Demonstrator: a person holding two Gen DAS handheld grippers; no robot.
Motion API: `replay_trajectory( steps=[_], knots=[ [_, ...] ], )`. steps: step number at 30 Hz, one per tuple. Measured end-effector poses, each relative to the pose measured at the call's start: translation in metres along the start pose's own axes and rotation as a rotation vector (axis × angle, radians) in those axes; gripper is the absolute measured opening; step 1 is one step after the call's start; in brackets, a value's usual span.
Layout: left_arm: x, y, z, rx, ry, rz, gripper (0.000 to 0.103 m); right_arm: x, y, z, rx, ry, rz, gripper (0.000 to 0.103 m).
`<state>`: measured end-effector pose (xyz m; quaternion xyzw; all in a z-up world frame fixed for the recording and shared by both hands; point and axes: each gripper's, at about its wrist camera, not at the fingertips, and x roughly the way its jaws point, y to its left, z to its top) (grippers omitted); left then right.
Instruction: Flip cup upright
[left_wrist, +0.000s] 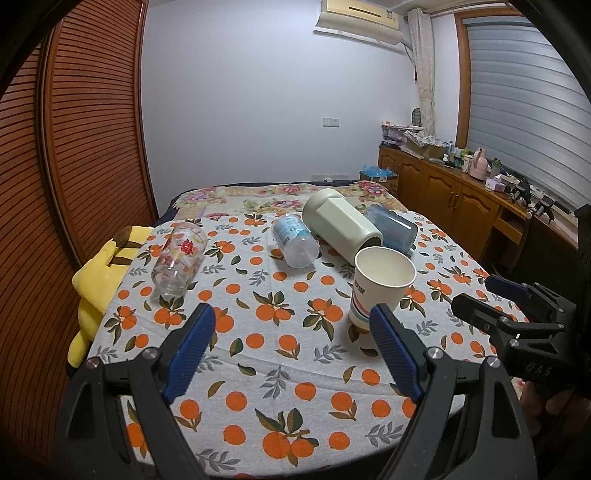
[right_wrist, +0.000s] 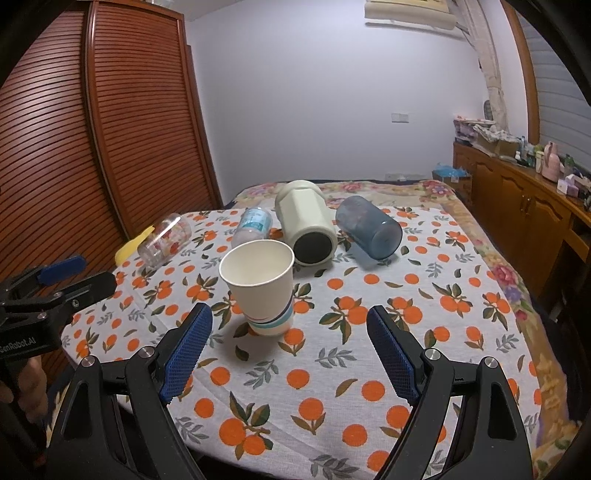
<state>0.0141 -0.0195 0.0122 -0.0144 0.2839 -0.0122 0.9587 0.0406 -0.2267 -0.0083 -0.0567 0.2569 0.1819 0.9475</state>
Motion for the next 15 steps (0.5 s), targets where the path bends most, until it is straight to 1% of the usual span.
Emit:
replay_trajectory(
  steps=[15],
  knots=[
    [-0.0001,0.0001,-0.0001,-0.001,-0.001,0.0,0.086,-0.0007,-0.0005,0.0002,0.002,-0.001,-0.001,0.087]
  ],
)
